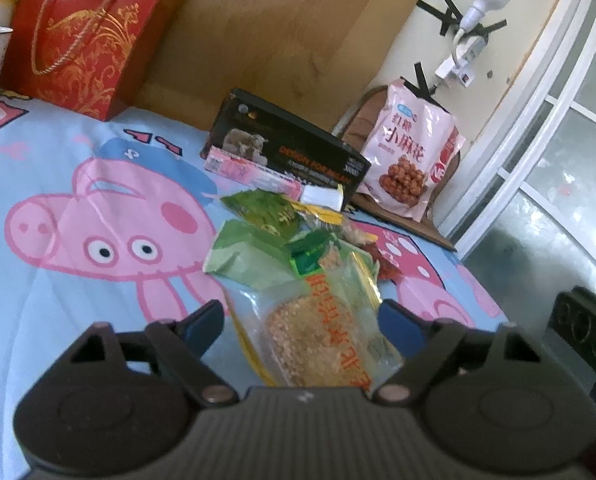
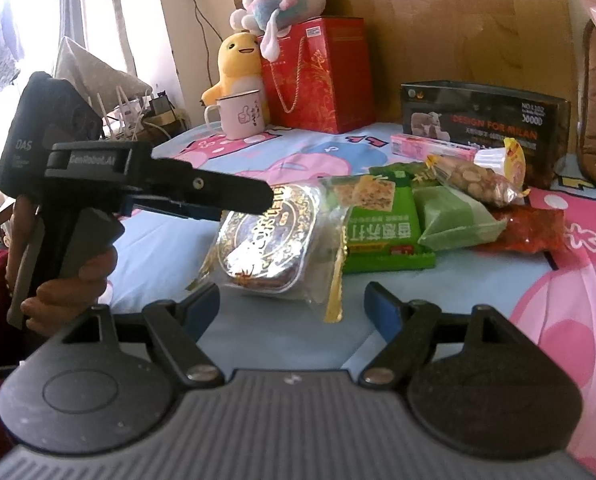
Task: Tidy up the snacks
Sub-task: 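Move the left tool to the clear sesame snack bag and grasp it, then lift the sesame bag with the left tool and drop it into the black box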
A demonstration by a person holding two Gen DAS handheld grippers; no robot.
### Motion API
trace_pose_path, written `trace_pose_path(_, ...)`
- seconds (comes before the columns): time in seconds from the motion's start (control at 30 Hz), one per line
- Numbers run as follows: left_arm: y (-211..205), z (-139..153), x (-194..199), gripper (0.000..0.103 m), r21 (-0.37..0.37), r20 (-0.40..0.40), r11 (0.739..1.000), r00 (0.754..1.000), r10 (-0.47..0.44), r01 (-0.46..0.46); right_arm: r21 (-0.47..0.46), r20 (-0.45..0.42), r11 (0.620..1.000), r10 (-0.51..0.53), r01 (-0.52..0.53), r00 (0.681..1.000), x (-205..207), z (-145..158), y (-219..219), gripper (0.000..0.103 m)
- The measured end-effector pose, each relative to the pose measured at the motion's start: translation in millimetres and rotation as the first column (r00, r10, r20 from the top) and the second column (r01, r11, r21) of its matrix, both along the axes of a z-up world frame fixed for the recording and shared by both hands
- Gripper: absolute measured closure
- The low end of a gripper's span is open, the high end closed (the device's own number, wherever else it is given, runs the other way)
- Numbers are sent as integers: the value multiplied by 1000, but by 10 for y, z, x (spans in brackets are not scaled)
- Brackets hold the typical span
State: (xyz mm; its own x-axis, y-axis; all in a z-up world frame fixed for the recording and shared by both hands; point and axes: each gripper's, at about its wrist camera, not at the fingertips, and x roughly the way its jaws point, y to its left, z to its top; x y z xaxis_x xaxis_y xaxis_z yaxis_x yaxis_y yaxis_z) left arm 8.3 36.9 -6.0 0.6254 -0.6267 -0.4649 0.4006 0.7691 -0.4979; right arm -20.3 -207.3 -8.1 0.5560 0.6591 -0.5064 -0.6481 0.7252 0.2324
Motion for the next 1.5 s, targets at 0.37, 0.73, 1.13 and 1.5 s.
trace_pose_path(0.37, -130, 121, -110, 47, 17, -40, 1000, 999, 0, 0, 33, 28, 999, 23, -24, 999, 7, 175, -36, 67)
trace_pose_path(0.73, -773, 1204, 1004, 48, 112, 159, 992, 985, -68, 51, 210, 129, 957, -231, 201, 964, 919, 887, -532, 72)
trace_pose_path(1.13, -1212, 826, 2404, 37, 181, 53, 982, 998, 42, -51, 175, -38, 882, -438, 437, 898, 2223, 519, -789, 59)
trace_pose_path(1.5, -625, 586, 2615, 20, 192, -9, 936, 953, 302, -295, 283, -160, 795, -513, 537, 843, 1990, 252, -1159, 48)
